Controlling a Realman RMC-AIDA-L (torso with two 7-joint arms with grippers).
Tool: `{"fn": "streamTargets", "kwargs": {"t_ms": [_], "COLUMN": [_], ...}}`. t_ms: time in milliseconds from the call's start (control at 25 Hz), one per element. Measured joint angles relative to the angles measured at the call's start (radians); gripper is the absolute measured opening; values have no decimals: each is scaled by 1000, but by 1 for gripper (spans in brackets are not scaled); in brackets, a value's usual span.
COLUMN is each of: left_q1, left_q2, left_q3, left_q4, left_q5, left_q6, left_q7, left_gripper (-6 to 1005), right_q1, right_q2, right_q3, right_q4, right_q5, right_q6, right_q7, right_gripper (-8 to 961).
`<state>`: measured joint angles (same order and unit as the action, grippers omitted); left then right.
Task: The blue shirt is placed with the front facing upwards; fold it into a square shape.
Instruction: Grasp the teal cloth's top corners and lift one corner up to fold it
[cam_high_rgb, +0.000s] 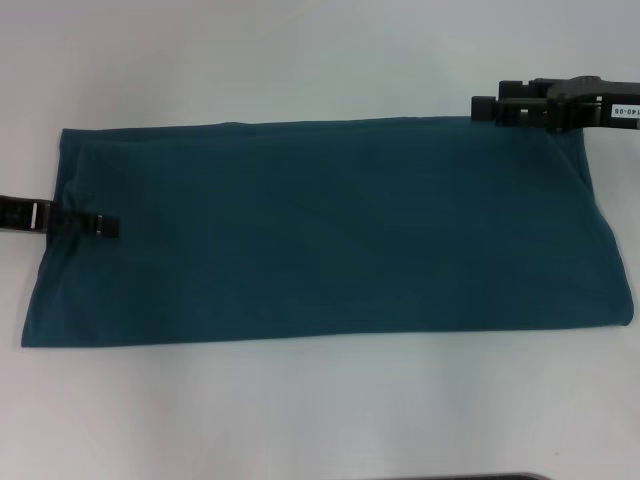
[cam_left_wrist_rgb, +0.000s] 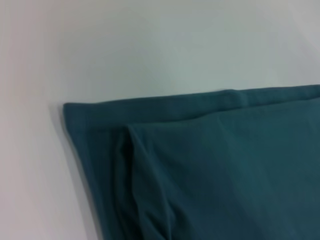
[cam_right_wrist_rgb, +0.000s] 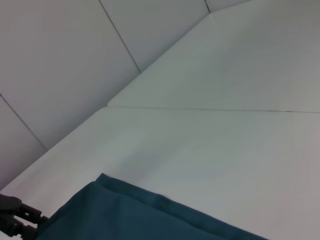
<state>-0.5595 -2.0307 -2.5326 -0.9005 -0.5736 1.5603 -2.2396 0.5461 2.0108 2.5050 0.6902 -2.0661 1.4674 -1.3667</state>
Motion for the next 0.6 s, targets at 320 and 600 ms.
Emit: {"fn": "streamTargets", "kwargs": {"t_ms": [320, 600], "left_q1": [5, 10], "left_q2": [7, 2], "left_q3": [0, -1], "left_q4": [-11, -1], "left_q5": [19, 49], "left_q6": [-48, -80], "left_q7": [-3, -8], "left_gripper": [887, 887], "right_q1": [3, 8], "right_q2": [2, 5], "right_q3": [0, 0], "right_q4": [0, 0], "right_q5": [0, 0], "right_q6": [0, -1], "right_q7": [0, 0], "right_gripper": [778, 779]}}
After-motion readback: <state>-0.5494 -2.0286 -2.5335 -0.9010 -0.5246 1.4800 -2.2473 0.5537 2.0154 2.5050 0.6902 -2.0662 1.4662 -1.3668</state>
